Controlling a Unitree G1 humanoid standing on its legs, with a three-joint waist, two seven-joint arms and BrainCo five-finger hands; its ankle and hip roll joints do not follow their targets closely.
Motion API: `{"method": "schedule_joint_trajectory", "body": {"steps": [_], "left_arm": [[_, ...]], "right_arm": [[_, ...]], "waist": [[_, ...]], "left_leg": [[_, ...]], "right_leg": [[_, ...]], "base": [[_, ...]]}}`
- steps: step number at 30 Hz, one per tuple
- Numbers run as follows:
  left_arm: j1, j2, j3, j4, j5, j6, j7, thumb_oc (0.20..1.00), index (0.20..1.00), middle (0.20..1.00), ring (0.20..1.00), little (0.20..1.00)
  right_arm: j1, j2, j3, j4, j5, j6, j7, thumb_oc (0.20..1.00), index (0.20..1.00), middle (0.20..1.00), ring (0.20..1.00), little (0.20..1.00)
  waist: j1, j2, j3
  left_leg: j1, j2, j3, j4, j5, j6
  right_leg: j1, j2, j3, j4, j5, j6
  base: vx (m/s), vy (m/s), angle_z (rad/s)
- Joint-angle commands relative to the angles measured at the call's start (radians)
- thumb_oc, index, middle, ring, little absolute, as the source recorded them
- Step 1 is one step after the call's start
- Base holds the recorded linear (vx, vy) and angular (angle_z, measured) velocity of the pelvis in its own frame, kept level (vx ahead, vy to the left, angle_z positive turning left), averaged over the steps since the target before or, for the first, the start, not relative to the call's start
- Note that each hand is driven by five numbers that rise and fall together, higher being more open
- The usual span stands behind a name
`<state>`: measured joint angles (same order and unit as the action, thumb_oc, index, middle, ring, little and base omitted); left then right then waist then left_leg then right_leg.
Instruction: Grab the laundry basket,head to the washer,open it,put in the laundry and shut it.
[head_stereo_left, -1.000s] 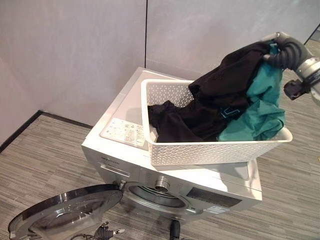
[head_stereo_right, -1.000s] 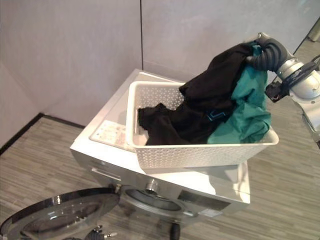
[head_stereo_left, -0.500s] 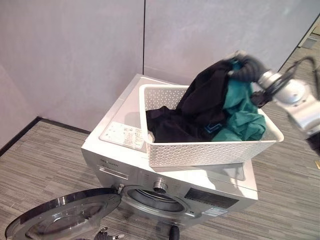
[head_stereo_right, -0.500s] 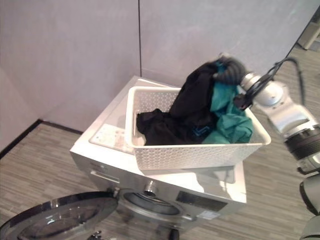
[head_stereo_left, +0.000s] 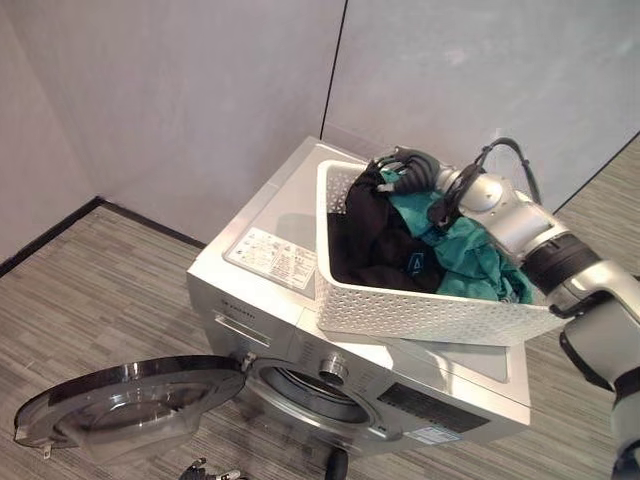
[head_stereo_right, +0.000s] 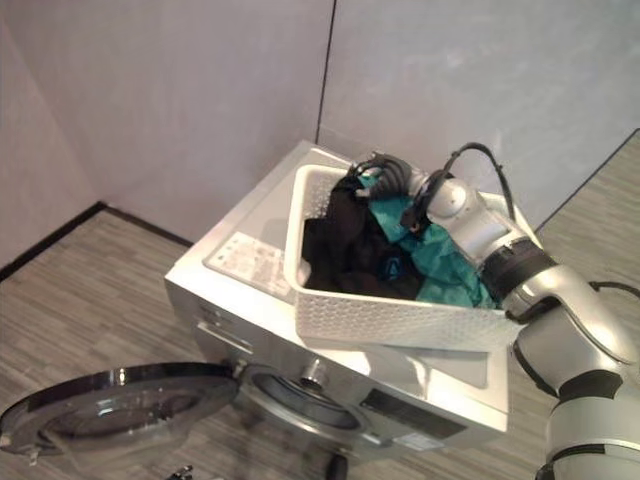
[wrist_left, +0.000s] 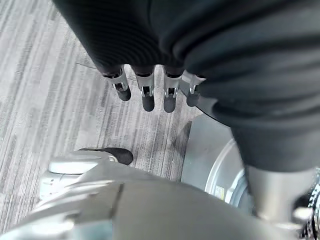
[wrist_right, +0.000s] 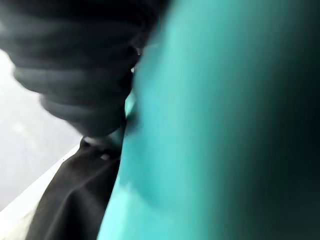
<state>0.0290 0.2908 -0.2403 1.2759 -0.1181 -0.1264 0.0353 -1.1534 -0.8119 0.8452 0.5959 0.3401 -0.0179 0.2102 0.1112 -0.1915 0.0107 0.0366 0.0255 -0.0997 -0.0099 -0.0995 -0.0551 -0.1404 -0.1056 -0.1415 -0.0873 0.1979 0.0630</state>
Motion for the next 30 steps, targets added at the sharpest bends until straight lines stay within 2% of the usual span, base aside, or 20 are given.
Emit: {"method": "schedule_joint_trajectory", "body": {"steps": [1,3,6,11,25,29,30], "left_arm": [[-0.038,-0.003,-0.009,0.064,0.002,-0.006,-0.004,1.0,1.0,1.0,1.0,1.0],[-0.039,-0.003,-0.009,0.064,0.004,-0.008,-0.004,1.0,1.0,1.0,1.0,1.0],[-0.042,-0.01,-0.013,0.057,0.01,-0.016,-0.005,1.0,1.0,1.0,1.0,1.0],[-0.051,-0.018,-0.04,0.038,0.028,-0.024,-0.011,1.0,1.0,1.0,1.0,1.0],[-0.05,-0.024,-0.033,0.045,0.033,-0.02,-0.015,1.0,1.0,1.0,1.0,1.0],[-0.053,-0.021,-0.031,0.049,0.036,-0.014,-0.017,1.0,1.0,1.0,1.0,1.0],[-0.049,-0.02,-0.026,0.05,0.037,-0.009,-0.019,1.0,1.0,1.0,1.0,1.0]], "right_arm": [[-0.134,-0.147,-0.019,0.029,0.03,-0.025,-0.01,1.0,1.0,1.0,1.0,1.0],[-0.128,-0.163,-0.026,0.022,0.041,-0.031,-0.011,1.0,1.0,1.0,1.0,1.0],[-0.094,-0.263,-0.063,-0.057,0.122,-0.059,-0.006,1.0,1.0,1.0,1.0,1.0],[-0.063,-0.317,-0.084,-0.099,0.152,-0.084,-0.005,1.0,1.0,1.0,1.0,1.0],[0.002,-0.301,-0.028,-0.164,0.079,-0.062,0.046,1.0,1.0,1.0,1.0,1.0],[0.012,-0.295,-0.002,-0.149,0.025,-0.046,0.063,1.0,1.0,1.0,1.0,1.0],[0.022,-0.32,0.028,-0.156,-0.025,-0.031,0.086,1.0,1.0,1.0,1.0,1.0]], "waist": [[-0.005,0.01,0.039],[-0.007,0.011,0.039],[-0.03,0.017,0.03],[-0.045,0.021,0.024],[-0.04,0.016,0.035],[-0.033,0.009,0.045],[-0.033,0.004,0.047]], "left_leg": [[-0.02,0.034,0.037,-0.077,0.061,-0.009],[-0.017,0.034,0.039,-0.077,0.059,-0.009],[-0.008,0.036,0.051,-0.077,0.053,-0.01],[-0.002,0.036,0.059,-0.077,0.048,-0.01],[-0.004,0.036,0.057,-0.077,0.049,-0.01],[-0.013,0.037,0.055,-0.077,0.054,-0.012],[-0.017,0.04,0.054,-0.077,0.057,-0.014]], "right_leg": [[0.135,-0.073,0.039,0.016,-0.138,0.107],[0.136,-0.072,0.042,0.015,-0.137,0.107],[0.135,-0.072,0.051,0.014,-0.137,0.11],[0.136,-0.075,0.054,0.013,-0.136,0.112],[0.134,-0.077,0.047,0.012,-0.135,0.112],[0.133,-0.077,0.04,0.011,-0.136,0.111],[0.134,-0.076,0.033,0.012,-0.136,0.111]], "base": [[0.01,0.015,-0.07],[0.01,0.01,-0.23],[0.01,0.01,-0.22],[0.01,0.006,-0.13],[0.0,0.001,0.0],[0.0,0.0,0.0],[0.0,0.0,0.0]]}}
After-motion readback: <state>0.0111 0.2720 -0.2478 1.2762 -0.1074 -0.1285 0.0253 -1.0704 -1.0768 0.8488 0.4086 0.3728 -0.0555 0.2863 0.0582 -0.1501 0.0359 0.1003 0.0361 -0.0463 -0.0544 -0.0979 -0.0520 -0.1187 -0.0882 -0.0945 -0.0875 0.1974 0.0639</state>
